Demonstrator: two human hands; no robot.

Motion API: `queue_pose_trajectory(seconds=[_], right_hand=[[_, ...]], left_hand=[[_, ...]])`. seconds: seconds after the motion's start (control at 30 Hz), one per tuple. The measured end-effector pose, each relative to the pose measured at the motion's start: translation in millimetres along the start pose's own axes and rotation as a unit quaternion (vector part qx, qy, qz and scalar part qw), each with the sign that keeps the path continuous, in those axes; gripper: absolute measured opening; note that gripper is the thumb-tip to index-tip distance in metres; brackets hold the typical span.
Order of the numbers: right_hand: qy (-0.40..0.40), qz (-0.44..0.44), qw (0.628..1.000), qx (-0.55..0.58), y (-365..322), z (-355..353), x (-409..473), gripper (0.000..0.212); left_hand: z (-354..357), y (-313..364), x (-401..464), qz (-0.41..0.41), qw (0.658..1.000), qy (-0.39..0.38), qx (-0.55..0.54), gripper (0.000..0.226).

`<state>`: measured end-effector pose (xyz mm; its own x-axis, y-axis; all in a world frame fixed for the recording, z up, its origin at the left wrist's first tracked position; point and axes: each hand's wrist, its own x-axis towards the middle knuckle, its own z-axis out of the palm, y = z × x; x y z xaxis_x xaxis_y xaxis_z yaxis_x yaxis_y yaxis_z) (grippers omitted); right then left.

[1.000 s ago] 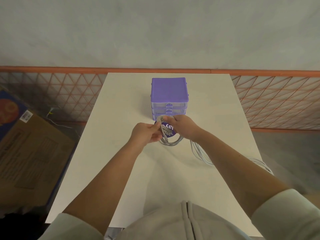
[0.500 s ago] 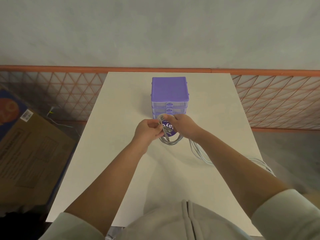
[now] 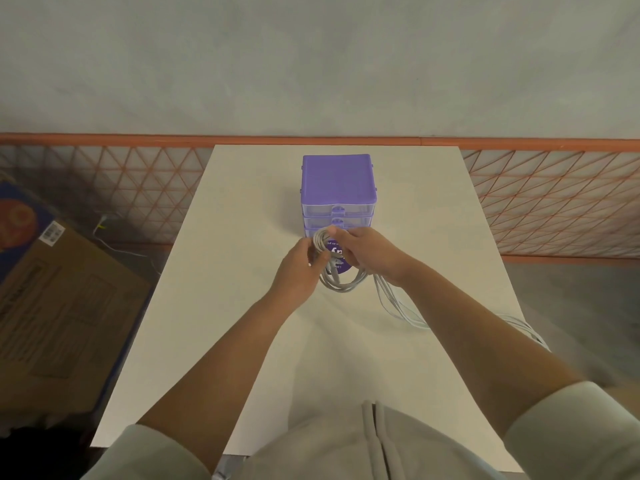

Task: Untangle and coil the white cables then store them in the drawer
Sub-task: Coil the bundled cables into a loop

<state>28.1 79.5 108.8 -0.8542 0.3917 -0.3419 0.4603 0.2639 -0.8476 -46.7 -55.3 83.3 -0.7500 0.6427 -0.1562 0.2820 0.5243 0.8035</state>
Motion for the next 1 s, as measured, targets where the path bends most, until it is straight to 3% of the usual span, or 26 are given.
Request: queue_pose_trajectory(seconds=[0.23, 0.43, 0.7, 0.9, 1.0], right_hand=[[-0.017, -0.009, 0.999, 0.034, -1, 0, -4, 0.055], [-0.03, -0.018, 0.998, 0.042, 6, -4, -5, 0.055], [-0.048, -0.028, 0.997, 0.053, 11, -4, -1, 0.051], [-0.046, -0.015, 0.997, 0.063, 13, -6, -2, 0.049], [-0.056, -0.018, 0.996, 0.067, 14, -6, -2, 0.047]], left_hand=[[2, 1, -5, 0.002, 0.999, 0.008, -0.046, 0.024], [-16, -5, 1, -0.019, 0.987, -0.104, -0.123, 0.021], [-35, -4, -7, -0.084, 0.926, -0.21, -0.303, 0.031], [-33, -2, -10, -0.117, 0.884, -0.228, -0.392, 0.033], [-30, -3, -10, -0.113, 0.905, -0.223, -0.343, 0.036]])
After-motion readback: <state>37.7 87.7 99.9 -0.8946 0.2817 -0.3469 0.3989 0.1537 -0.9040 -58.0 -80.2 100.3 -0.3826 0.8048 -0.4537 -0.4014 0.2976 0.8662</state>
